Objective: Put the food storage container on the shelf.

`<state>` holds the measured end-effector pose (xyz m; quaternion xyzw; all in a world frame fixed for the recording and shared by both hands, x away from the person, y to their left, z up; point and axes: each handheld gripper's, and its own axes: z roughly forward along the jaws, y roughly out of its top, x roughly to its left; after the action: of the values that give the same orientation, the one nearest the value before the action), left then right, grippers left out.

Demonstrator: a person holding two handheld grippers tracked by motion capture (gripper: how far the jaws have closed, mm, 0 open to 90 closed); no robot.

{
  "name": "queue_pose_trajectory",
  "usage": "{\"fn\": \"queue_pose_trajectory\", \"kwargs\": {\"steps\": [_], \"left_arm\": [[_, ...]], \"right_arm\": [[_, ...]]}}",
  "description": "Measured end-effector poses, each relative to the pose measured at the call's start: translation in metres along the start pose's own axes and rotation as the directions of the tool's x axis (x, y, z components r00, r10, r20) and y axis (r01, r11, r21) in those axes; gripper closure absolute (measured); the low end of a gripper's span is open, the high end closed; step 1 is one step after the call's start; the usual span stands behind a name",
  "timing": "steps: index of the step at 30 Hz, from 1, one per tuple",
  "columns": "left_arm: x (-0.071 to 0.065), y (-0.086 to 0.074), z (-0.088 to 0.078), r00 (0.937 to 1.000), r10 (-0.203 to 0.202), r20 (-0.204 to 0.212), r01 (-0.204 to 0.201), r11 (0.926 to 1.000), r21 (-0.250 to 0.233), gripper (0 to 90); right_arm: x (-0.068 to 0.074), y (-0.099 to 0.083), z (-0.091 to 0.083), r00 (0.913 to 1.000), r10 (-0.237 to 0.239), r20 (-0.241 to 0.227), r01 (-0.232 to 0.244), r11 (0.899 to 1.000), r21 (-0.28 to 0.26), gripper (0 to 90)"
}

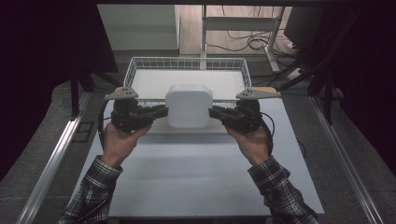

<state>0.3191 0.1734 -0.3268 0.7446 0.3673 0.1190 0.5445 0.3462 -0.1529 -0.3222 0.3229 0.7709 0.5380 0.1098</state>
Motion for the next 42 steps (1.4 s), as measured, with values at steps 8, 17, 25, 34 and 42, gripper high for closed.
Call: {"fn": "queue_pose_trajectory", "kwargs": {"steps": [8,17,25,34,42], "left_arm": [[0.012,0.021,0.003,1.0,-0.007,-0.002,0.007,0.9999,-0.012,80.5],[0.027,0.035,0.013,0.9994,-0.033,-0.011,0.033,0.9993,-0.016,80.4],[0.038,0.039,0.023,0.9976,-0.066,-0.02,0.066,0.9978,0.002,80.1],[0.044,0.039,0.032,0.9966,-0.08,-0.019,0.08,0.9967,0.012,78.3],[0.048,0.043,0.039,0.9959,-0.084,-0.031,0.085,0.9964,0.009,72.6]], "right_arm": [[-0.008,0.022,0.005,1.0,0.004,0.009,-0.004,1.0,-0.006,78.5],[-0.021,0.041,0.016,0.9997,0.014,0.021,-0.014,1.0,-0.002,78.4],[-0.034,0.045,0.028,0.9988,0.039,0.031,-0.039,0.999,0.012,78.2],[-0.041,0.049,0.037,0.9958,0.069,0.06,-0.07,0.997,0.018,75.8],[-0.046,0.052,0.045,0.9938,0.082,0.076,-0.083,0.996,0.014,72.8]]}}
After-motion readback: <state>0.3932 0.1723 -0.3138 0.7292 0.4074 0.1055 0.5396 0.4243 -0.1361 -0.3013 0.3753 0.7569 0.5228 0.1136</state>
